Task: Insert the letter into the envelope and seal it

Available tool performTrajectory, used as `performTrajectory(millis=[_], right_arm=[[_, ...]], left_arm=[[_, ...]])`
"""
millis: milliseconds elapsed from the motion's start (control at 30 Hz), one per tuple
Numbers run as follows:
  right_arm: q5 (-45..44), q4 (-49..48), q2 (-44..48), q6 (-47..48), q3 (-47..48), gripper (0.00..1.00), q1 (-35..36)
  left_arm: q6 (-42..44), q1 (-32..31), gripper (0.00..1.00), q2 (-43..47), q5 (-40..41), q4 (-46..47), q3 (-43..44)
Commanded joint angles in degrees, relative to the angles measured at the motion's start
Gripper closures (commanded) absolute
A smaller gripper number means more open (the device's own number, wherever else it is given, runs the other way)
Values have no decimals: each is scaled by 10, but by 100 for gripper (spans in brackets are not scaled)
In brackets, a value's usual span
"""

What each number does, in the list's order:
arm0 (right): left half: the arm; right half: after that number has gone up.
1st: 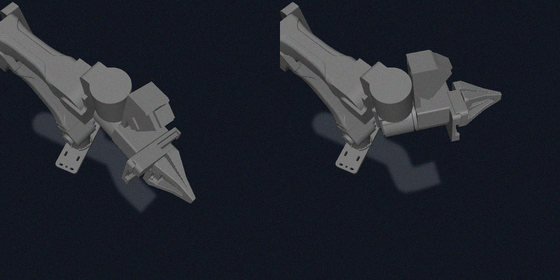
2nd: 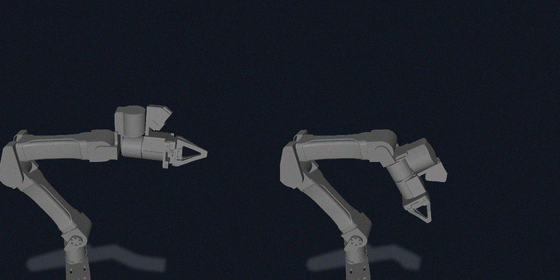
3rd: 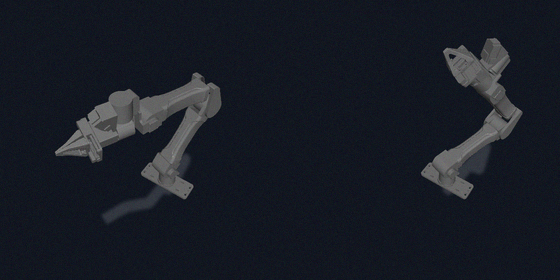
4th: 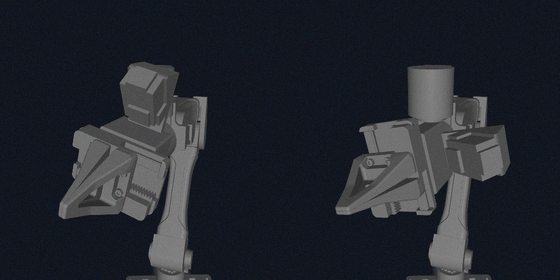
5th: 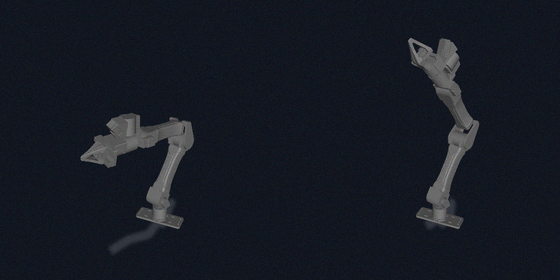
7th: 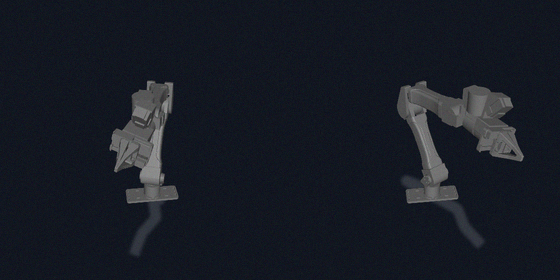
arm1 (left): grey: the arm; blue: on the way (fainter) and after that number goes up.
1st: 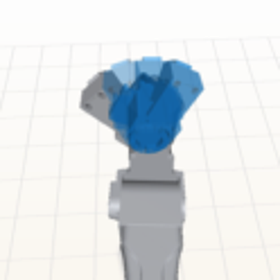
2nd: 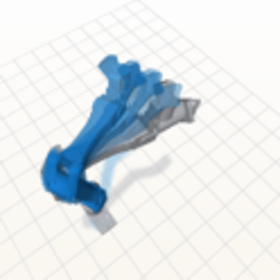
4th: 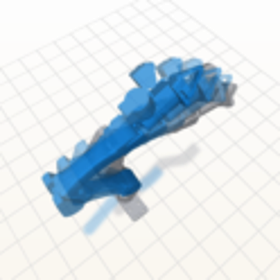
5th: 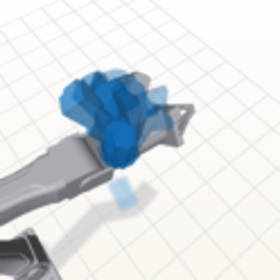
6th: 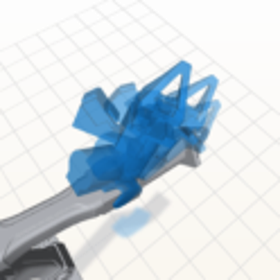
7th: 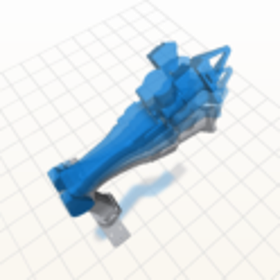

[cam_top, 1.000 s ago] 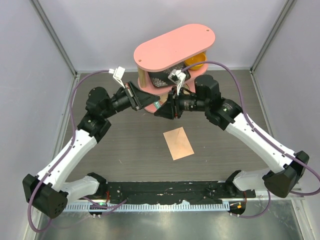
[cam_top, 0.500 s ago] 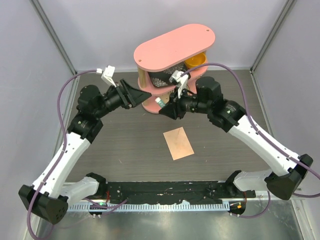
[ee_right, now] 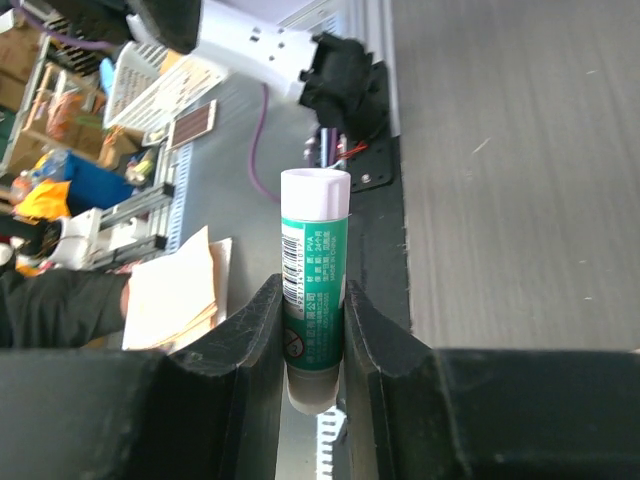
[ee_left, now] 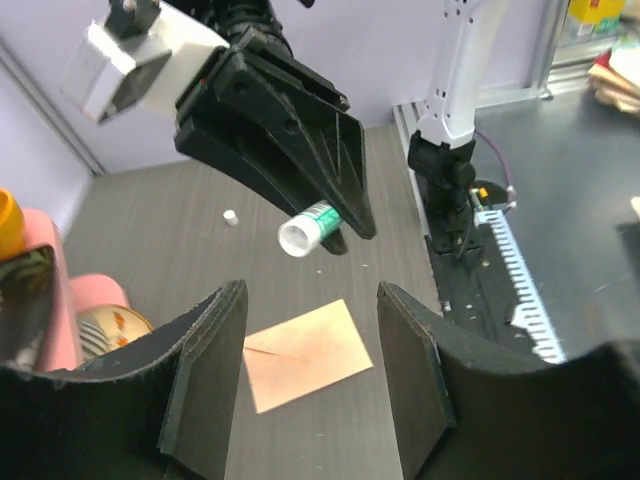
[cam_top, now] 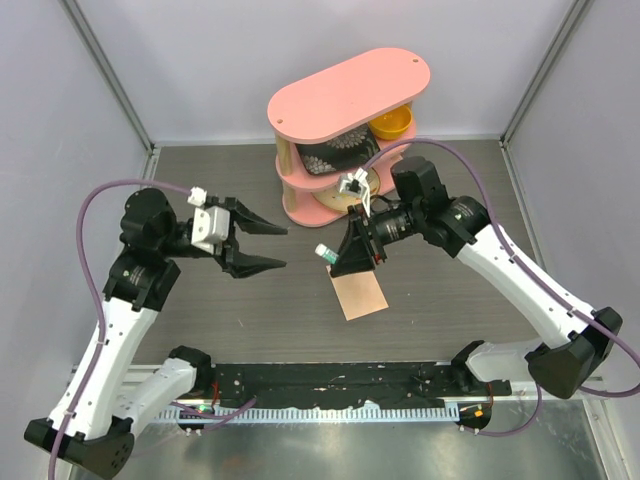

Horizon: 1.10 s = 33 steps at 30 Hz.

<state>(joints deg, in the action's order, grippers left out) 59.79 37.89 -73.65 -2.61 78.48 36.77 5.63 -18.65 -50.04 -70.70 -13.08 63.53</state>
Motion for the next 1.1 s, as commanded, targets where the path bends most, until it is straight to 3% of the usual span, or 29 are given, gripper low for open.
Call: performTrajectory(millis=[0,133,167,300,433,667,1067], right_arm=[[64,38,-3,29,1,99,29],[53,64,-5,55,-2,99,54],[53,64,-7,56,-3,99,55],[52,64,-9,56,1,99,58],[49,75,-13,66,3,99,67],[32,110,-20,110,11,99,87],[33,111,-27,113,19,99,94]], left_arm=[[198,-16,44,2,-30,-97,12],[319,-65,46,-17,3,-196,41],[380,-79,46,-21,22,-252,48],[490,-158,47,-19,107,-324,57],[487,-207,50,-2,158,-285,37],[493,-224,50,-8,179,-271,36],[592,-295,58,-28,221,-331,51]])
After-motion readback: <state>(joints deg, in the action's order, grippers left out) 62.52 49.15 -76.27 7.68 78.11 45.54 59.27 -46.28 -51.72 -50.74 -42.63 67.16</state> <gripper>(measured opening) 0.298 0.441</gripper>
